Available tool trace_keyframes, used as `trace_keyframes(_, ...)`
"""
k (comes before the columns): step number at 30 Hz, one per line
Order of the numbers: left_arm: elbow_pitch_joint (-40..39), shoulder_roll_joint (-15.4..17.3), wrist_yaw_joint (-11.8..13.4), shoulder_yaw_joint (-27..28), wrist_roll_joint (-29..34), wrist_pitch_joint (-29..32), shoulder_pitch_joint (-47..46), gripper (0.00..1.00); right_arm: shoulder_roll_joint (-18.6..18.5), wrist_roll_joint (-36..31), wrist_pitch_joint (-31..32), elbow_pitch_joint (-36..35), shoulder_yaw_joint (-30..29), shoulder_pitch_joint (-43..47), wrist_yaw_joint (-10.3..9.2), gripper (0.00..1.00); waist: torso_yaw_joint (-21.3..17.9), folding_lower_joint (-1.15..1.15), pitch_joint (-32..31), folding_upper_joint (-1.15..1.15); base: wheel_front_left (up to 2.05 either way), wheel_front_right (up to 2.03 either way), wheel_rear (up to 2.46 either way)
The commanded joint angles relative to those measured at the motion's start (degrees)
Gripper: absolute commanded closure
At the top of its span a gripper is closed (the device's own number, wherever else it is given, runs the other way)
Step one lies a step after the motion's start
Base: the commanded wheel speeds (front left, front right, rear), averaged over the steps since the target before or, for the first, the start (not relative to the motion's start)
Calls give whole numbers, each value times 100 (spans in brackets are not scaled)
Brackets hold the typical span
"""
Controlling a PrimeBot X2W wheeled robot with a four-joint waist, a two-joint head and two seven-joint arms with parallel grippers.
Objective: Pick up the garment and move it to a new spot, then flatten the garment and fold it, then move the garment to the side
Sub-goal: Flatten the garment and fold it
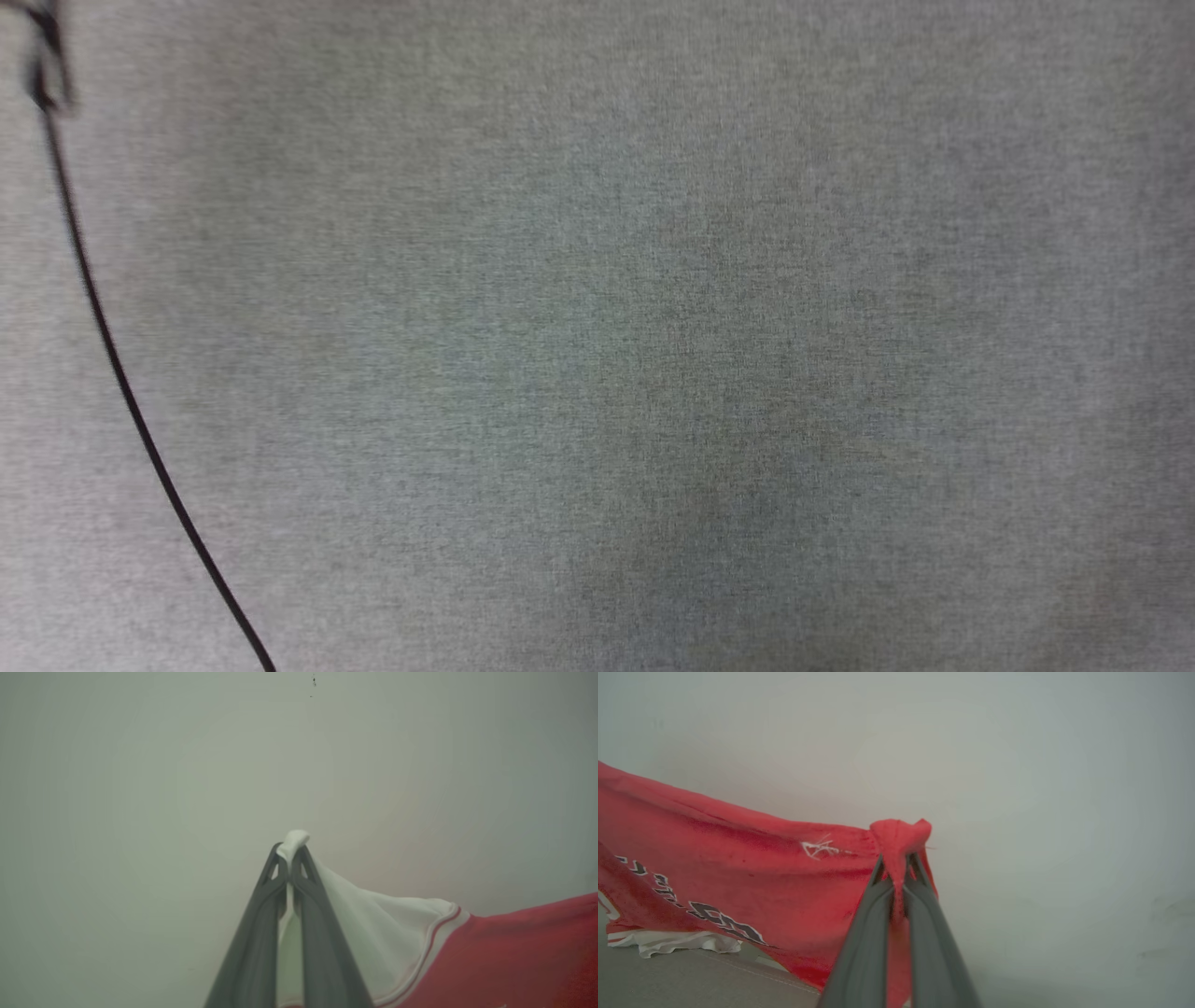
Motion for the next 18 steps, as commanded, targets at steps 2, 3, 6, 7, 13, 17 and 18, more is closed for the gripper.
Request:
trace_keyframes(2, -206, -102, -14, 59, 43, -37, 503, 100, -26, 85, -108, 75, 78, 318, -4, 100, 48, -1, -161, 0, 0, 0, 0)
trace_keyframes(3, -314, -140, -29, 79, 68, -37, 788, 100, -41, 133, -163, 112, 118, 486, -4, 100, 64, -1, -231, 0, 0, 0, 0)
trace_keyframes(6, -621, -279, -43, 160, 98, -34, 1613, 100, -85, 263, -280, 172, 284, 1030, -4, 100, 111, -1, -488, 0, 0, 0, 0)
trace_keyframes(7, -703, -345, -47, 180, 101, -35, 1918, 100, -106, 318, -315, 198, 338, 1225, -4, 100, 127, -1, -591, 0, 0, 0, 0)
trace_keyframes(13, -1152, -596, -28, -39, 205, -30, 3812, 100, -286, 699, -404, 257, 719, 2442, -4, 100, 233, -1, -1249, 0, 0, 0, 0)
trace_keyframes(17, -1344, -653, 60, -153, 174, -29, 5006, 100, -375, 1004, -446, 278, 862, 3259, -4, 100, 278, -1, -1668, 0, 0, 0, 0)
trace_keyframes(18, -1375, -658, 67, -164, 146, -29, 5270, 100, -401, 1079, -432, 259, 911, 3449, -4, 100, 289, -1, -1769, 0, 0, 0, 0)
